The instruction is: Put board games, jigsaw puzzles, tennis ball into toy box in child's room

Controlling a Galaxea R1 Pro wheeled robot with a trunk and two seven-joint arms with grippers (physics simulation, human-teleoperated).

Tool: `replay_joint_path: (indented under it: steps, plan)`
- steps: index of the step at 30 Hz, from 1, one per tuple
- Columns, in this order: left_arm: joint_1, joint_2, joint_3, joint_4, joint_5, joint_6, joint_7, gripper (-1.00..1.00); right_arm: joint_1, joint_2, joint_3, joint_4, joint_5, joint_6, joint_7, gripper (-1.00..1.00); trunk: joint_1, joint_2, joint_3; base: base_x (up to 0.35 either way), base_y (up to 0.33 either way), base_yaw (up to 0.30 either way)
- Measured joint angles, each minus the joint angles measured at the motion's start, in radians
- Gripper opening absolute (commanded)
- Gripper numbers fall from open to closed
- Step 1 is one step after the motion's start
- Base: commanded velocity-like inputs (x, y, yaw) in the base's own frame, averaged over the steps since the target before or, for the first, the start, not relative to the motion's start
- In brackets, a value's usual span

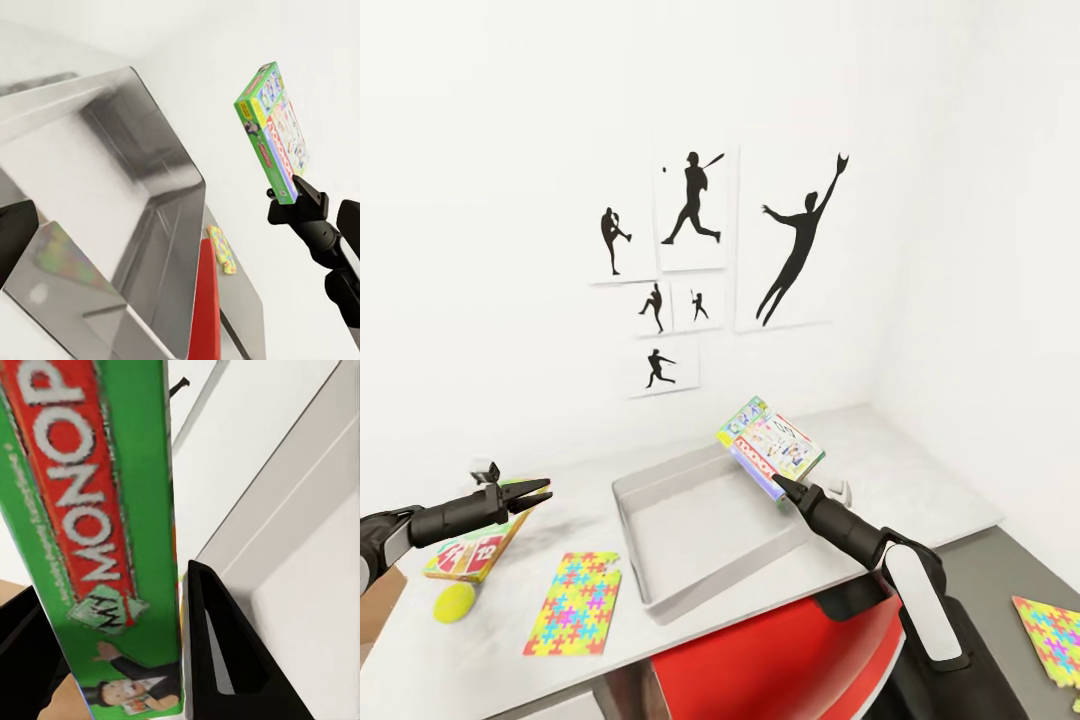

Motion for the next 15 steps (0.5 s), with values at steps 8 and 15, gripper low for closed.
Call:
replay_joint_path:
  steps: [8,15]
  plan:
    - [0.0,0.0,0.0,0.0,0.0,0.0,0.0,1.0,0.0,0.0,0.0,0.0,-0.001,0.0,0.002,-1.0,0.0,0.0,0.0,0.062,-0.091,0.0]
    - [0.0,0.0,0.0,0.0,0.0,0.0,0.0,1.0,0.0,0.0,0.0,0.0,0.0,-0.001,0.005,-1.0,0.0,0.0,0.0,0.007,-0.008,0.0]
